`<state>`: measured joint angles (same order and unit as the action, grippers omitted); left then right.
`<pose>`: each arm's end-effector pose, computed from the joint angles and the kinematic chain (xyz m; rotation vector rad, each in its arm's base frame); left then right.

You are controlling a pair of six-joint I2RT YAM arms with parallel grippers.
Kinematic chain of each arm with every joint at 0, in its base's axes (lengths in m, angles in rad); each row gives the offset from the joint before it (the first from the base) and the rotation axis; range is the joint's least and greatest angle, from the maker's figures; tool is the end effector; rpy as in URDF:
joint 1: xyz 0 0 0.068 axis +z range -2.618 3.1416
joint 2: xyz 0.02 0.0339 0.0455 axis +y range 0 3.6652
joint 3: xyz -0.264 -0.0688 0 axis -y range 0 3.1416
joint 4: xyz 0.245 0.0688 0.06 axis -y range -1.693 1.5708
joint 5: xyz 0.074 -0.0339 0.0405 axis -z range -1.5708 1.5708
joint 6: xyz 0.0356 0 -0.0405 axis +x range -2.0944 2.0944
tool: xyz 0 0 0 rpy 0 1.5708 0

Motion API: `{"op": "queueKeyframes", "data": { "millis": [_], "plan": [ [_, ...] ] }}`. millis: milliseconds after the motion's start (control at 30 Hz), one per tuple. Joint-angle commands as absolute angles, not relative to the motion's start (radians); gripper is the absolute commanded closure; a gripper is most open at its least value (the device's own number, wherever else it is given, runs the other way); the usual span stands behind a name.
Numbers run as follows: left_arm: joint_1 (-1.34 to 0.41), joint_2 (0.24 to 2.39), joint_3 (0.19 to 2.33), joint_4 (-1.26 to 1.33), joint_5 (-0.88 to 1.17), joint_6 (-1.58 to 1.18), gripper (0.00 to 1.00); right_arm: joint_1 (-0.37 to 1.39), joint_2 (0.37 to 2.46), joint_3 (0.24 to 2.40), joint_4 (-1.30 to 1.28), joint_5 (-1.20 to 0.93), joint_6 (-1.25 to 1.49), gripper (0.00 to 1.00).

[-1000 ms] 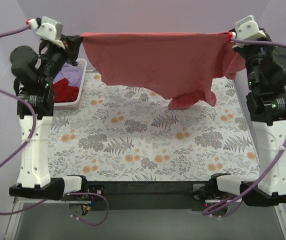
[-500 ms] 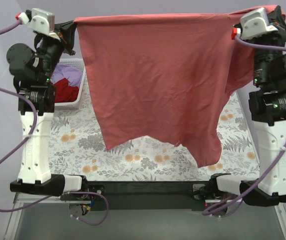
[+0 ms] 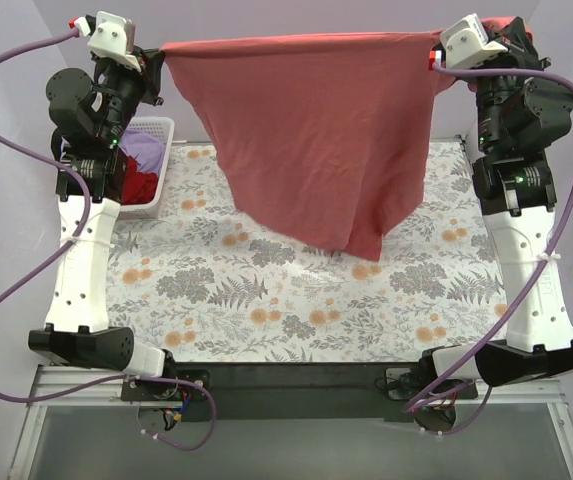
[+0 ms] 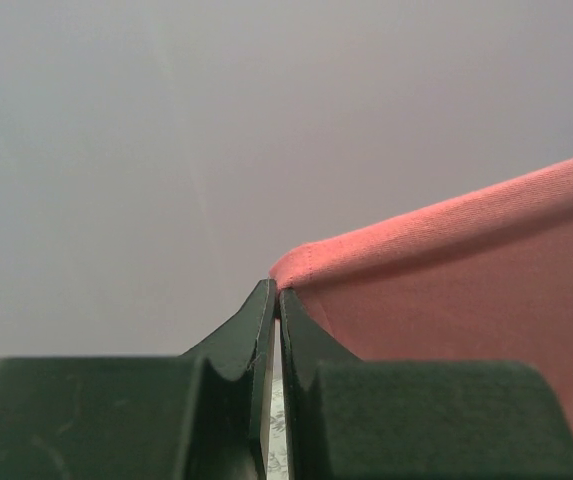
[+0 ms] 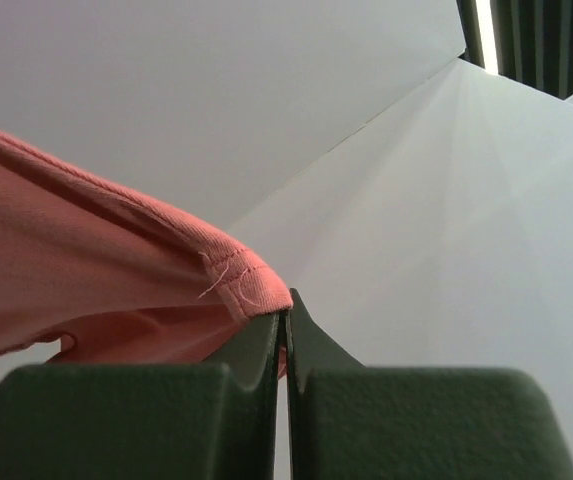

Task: Fold and stack the t-shirts
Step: Flatten the tshirt out

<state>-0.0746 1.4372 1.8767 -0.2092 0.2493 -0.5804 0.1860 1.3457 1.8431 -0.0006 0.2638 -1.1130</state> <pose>0.2852 -0.0301 0.5585 -0.1328 1.3775 -0.7169 0.2406 0.0358 0.5921 -0.4768 1.0391 -0.9704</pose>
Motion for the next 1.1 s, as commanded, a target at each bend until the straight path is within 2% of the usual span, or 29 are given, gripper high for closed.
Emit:
{"op": "queueKeyframes", "data": {
  "millis": [0, 400, 767, 933, 1067],
  "plan": [
    [-0.054, 1.352, 1.891, -0.195, 0.158, -0.558, 1.00, 0.167, 1.255, 1.823, 0.132, 0.374, -1.164, 0.99],
    [-0.054, 1.128, 1.825, -0.255, 0.183, -0.607, 1.00, 0.169, 1.040, 1.778, 0.129, 0.399, -1.215, 0.99],
    [-0.054, 1.091, 1.891, -0.314, 0.101, -0.511, 1.00, 0.169, 1.046, 1.870, 0.130, 0.344, -1.311, 0.99],
    [-0.054, 1.138, 1.827, -0.354, 0.118, -0.486, 1.00, 0.167, 1.025, 1.674, 0.132, 0.296, -1.318, 0.99],
    [-0.054, 1.172, 1.682, -0.383, 0.193, -0.480, 1.00, 0.169, 1.000, 1.444, 0.138, 0.241, -1.345, 0.99]
  ]
}}
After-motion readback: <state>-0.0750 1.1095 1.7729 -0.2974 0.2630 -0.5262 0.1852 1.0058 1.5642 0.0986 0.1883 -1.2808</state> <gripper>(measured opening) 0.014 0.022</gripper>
